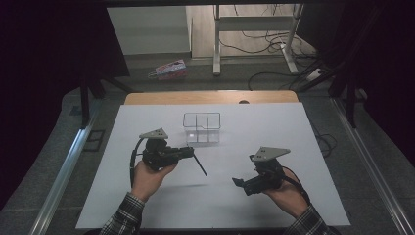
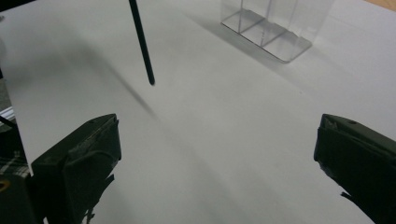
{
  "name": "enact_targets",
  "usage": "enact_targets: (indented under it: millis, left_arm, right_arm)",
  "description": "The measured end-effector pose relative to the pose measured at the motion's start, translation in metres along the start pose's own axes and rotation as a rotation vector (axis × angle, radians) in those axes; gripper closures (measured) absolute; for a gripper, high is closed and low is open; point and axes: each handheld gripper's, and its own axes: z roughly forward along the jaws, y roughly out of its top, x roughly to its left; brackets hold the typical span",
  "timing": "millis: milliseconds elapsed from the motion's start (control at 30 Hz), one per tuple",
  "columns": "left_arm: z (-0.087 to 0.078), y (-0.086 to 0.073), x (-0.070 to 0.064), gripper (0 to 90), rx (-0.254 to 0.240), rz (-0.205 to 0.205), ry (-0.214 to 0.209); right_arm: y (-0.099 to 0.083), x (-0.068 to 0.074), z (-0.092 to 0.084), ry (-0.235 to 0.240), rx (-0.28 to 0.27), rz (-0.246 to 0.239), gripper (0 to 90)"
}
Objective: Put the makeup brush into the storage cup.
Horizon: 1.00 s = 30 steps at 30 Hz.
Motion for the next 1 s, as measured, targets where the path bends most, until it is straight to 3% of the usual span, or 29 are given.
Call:
enact_targets:
  millis: [400,1000]
  left_arm:
    - [-0.008,0.005,0.005,85.4,-0.011,0.005,0.036]
    - [-0.017,0.017,0.013,85.4,-0.033,0.011,0.075]
  right_arm:
    - [-0.014,-0.015,-0.018,-0.027,-0.02,0.054,0.8]
    - [-0.034,-0.025,-0.039,-0.073,-0.036,0.094,1.0]
